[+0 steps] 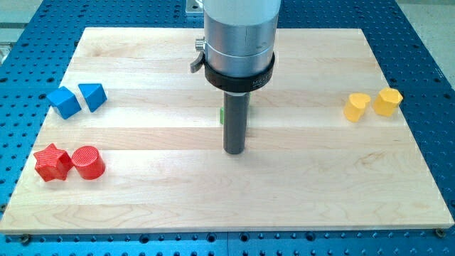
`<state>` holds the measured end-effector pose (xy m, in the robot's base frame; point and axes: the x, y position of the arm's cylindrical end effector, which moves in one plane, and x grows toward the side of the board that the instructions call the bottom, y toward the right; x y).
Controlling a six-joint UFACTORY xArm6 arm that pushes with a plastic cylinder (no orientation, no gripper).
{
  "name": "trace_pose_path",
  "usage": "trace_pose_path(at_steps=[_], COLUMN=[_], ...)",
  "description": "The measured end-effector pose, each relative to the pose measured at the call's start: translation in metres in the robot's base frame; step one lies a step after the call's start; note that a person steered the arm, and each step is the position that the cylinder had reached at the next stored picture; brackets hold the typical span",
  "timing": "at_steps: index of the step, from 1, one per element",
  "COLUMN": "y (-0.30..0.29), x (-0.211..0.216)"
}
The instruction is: Separate the green star from the green circle
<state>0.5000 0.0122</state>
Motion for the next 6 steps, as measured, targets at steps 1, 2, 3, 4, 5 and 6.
trace_pose_path(at_steps=[1, 2, 3, 4, 5, 6], y=[-0.001, -0.012, -0.014, -0.018, -0.009, 0.039], x=[0.000, 0.000, 0.000, -0.026, -0.059, -0.094])
